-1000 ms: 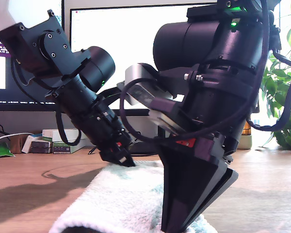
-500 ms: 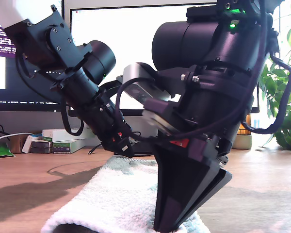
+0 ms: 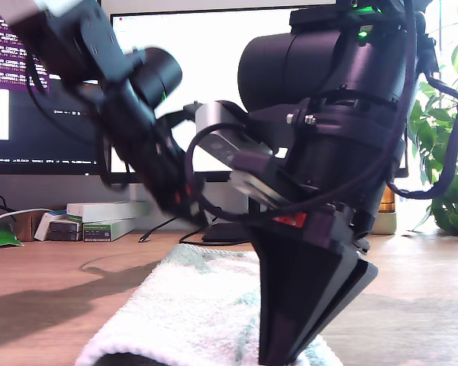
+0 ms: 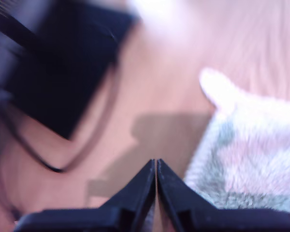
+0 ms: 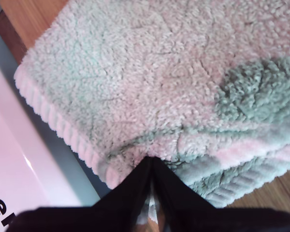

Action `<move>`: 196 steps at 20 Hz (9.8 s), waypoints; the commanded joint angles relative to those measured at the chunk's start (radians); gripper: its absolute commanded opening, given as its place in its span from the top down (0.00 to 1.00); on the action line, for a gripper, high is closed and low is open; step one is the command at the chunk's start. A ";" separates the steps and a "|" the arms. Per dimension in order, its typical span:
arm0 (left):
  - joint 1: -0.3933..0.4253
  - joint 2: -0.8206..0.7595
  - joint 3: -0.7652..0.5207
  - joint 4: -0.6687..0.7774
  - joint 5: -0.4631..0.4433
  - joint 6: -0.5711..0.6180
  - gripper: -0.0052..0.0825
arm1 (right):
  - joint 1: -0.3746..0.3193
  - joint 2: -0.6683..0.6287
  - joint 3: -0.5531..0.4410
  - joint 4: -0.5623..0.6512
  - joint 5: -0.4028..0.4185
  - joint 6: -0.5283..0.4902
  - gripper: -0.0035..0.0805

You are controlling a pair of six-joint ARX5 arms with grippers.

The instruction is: Fold the tea towel to a neat square and place it to the right

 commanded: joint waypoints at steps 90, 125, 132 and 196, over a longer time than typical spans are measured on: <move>-0.389 -0.504 -0.755 -0.050 0.113 0.805 0.50 | 0.056 -0.734 -0.398 0.187 0.327 -0.752 0.53; -0.406 -0.457 -0.412 -0.397 0.184 0.418 0.97 | 0.233 -0.607 -0.398 0.319 0.263 -0.468 0.45; -0.406 -0.457 -0.412 -0.396 0.188 0.376 0.97 | 0.264 -0.471 -0.398 0.397 0.270 -0.437 0.45; -0.278 -0.441 -0.376 -0.598 0.145 0.114 0.97 | 0.112 -0.330 -0.023 -0.146 0.347 -0.312 0.97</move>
